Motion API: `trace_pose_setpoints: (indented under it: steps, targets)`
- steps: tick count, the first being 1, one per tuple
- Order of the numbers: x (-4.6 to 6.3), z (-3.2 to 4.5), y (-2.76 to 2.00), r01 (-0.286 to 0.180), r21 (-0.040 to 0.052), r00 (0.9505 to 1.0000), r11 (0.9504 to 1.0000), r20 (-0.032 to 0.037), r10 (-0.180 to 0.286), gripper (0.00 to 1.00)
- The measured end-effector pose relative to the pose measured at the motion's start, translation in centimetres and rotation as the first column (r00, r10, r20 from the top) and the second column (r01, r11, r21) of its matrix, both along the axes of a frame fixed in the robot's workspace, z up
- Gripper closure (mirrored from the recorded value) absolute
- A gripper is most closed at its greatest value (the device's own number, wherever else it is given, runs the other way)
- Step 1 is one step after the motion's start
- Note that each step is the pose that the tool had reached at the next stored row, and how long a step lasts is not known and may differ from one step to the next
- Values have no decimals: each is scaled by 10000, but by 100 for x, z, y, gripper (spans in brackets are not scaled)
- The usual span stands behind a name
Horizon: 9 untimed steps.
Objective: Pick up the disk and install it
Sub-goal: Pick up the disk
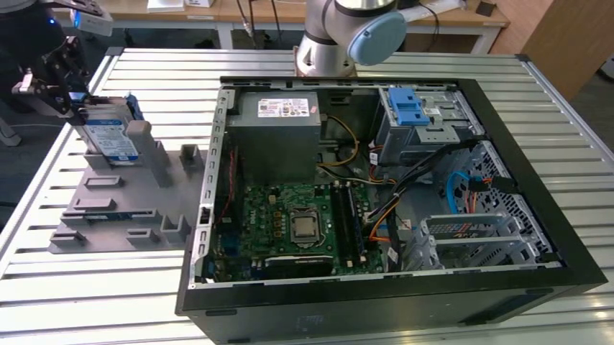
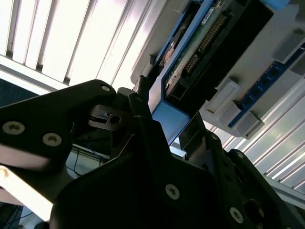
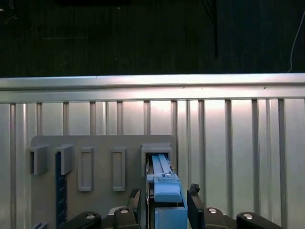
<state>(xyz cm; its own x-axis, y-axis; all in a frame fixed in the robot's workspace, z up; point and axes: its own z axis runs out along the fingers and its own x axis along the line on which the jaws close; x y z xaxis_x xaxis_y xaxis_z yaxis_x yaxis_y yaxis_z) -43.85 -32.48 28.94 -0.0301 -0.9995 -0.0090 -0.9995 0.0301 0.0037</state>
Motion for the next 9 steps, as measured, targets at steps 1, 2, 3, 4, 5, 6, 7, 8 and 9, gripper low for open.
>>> trace_pose_setpoints:
  steps: [1, 2, 3, 4, 5, 6, 7, 8, 9]
  targets:
    - [0, -5, 0, -7, -2, 10000, 10000, 0, 7, 49]
    - [0, -10, 0, -14, -4, 10000, 10000, -1, 14, 49]
    - [0, -13, 0, -22, -6, 10000, 10000, -2, 22, 49]
    - [0, -15, 0, -30, -10, 10000, 10000, -3, 30, 49]
    - [-1, -16, 0, -46, -23, 10000, 10000, -4, 46, 49]
    - [-1, -17, 1, -55, -42, 10000, 10000, -1, 55, 51]
    - [-2, -17, -1, -79, -69, 10000, 9999, -1, 79, 57]
    - [-4, -17, -5, -120, -93, 9999, 9999, -1, 120, 57]
    - [-4, -17, -7, -169, -120, 9999, 9998, -1, 169, 63]
